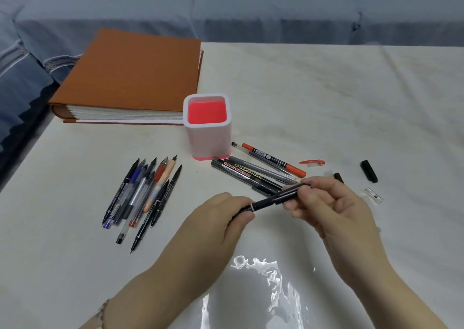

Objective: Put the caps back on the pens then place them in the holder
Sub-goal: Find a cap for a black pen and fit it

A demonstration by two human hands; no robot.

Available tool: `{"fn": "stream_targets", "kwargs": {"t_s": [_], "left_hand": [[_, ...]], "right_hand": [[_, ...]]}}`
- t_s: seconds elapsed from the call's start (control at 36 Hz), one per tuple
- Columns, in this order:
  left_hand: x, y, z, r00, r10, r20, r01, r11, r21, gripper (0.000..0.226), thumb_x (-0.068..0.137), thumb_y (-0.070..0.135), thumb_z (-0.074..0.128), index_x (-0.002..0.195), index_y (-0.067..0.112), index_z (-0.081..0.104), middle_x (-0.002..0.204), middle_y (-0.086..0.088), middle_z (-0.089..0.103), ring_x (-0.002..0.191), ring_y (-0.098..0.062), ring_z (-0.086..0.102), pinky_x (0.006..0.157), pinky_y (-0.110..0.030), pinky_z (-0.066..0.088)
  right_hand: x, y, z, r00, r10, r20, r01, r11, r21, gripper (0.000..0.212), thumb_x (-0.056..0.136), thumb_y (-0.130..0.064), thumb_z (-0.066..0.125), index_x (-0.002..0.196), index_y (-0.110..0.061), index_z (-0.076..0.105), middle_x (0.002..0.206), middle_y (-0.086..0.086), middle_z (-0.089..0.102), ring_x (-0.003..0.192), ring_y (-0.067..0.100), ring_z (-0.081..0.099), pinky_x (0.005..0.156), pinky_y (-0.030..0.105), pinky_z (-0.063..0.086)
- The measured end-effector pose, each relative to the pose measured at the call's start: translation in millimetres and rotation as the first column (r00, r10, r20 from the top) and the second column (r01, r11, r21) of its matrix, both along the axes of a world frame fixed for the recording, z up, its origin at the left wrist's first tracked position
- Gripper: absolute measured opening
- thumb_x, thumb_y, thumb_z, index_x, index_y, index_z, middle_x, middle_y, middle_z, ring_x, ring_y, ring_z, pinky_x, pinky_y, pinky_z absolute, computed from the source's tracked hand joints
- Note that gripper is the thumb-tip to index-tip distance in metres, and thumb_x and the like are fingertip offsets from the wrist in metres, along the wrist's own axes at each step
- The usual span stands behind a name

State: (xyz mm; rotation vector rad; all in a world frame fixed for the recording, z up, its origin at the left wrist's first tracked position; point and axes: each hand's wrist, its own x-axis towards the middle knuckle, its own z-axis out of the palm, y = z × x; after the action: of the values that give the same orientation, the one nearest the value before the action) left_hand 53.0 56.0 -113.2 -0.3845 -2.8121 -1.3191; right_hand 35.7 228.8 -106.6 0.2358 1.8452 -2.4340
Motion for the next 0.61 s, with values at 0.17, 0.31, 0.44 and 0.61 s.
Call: {"fn": "stream_targets", "kwargs": {"t_s": [0.17,0.31,0.44,0.61], "left_hand": [[-1.7,3.1,-6.3,0.997,-0.035,-0.067,0.029,0.996,-0.086,0.024,0.087,0.038,0.035,0.085,0.024,0.055,0.067,0.011,0.041,0.070,-0.005,0.041,0.062,-0.014,0.031],[-5.1,5.1,-8.7,0.994,-0.073,-0.085,0.061,0.988,-0.142,0.037,0.087,0.043,0.029,0.083,0.018,0.056,0.064,0.011,0.037,0.070,-0.009,0.036,0.064,-0.015,0.032],[-5.1,8.3,-2.9,0.997,-0.073,0.003,0.073,0.996,-0.053,0.031,0.085,0.035,0.034,0.089,0.017,0.059,0.069,0.008,0.046,0.076,-0.014,0.044,0.064,-0.023,0.035],[-5.8,7.5,0.2,0.968,-0.098,0.233,0.082,0.994,0.077,0.021,0.089,0.033,0.044,0.081,0.022,0.060,0.062,0.004,0.046,0.061,-0.010,0.041,0.059,-0.029,0.034]], "right_hand": [[6.0,-6.5,1.9,0.995,0.059,-0.080,-0.051,0.993,0.104,0.020,0.078,0.006,0.056,0.081,-0.011,0.065,0.063,0.006,0.071,0.056,0.013,0.067,0.057,0.016,0.053],[9.7,-7.4,-0.5,0.986,0.097,-0.136,-0.064,0.971,0.229,0.029,0.079,0.009,0.056,0.077,-0.016,0.070,0.066,0.003,0.073,0.059,0.014,0.069,0.061,0.015,0.053],[12.2,-6.2,0.0,0.973,0.111,-0.204,-0.054,0.962,0.266,0.028,0.080,0.007,0.059,0.079,-0.019,0.070,0.070,0.000,0.074,0.060,0.014,0.069,0.062,0.016,0.053],[11.5,-3.4,-2.3,0.960,0.178,-0.215,-0.113,0.953,0.282,0.023,0.075,-0.004,0.058,0.074,-0.023,0.069,0.062,-0.004,0.072,0.058,0.010,0.068,0.061,0.013,0.051]]}}
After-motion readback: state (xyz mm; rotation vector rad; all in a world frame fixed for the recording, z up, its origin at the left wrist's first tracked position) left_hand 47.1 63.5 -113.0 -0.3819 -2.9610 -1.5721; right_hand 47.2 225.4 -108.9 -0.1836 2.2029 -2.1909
